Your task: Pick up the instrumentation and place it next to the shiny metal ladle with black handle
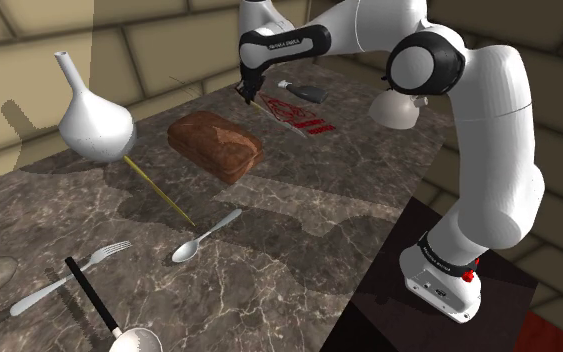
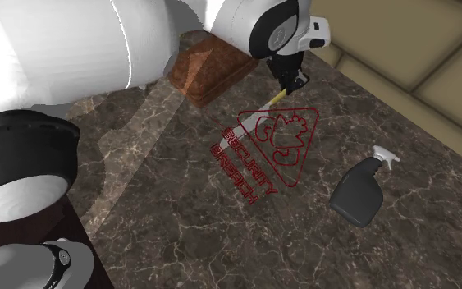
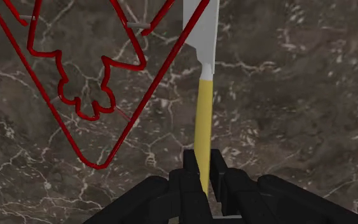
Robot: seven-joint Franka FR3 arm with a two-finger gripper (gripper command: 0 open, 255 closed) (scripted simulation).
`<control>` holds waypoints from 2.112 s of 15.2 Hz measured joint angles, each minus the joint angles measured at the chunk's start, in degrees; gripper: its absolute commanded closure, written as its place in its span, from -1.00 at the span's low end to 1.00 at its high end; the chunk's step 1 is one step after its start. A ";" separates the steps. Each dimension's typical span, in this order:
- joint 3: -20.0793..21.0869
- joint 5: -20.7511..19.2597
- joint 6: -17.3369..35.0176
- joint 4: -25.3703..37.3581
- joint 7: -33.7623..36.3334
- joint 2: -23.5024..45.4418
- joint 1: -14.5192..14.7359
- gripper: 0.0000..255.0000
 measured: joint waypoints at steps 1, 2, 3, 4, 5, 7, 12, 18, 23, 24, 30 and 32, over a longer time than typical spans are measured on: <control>0.03 0.10 -0.71 0.56 -0.20 -0.18 -0.07 1.00; 0.06 0.16 -1.42 1.09 -0.29 -0.36 -0.05 1.00; 0.09 0.20 -1.94 1.52 -0.35 -0.47 -0.01 1.00; 0.12 0.26 -2.62 2.16 -0.46 -0.51 0.01 1.00; 0.16 0.32 -3.29 2.52 -0.50 -0.81 0.06 1.00; 0.21 0.41 -4.68 3.85 -0.67 -0.89 0.14 1.00; 0.32 0.69 -8.26 7.04 -1.24 -1.31 0.22 1.00; 1.34 0.33 -2.91 -10.55 3.35 -13.02 1.92 1.00; 2.69 -0.11 0.63 -23.16 8.29 -21.54 4.21 1.00; 2.94 -0.06 1.33 -25.67 9.02 -23.28 4.48 1.00; 5.20 -0.16 3.28 -36.54 15.10 -31.45 7.47 1.00; 6.19 0.00 3.40 -39.66 17.25 -34.15 8.59 1.00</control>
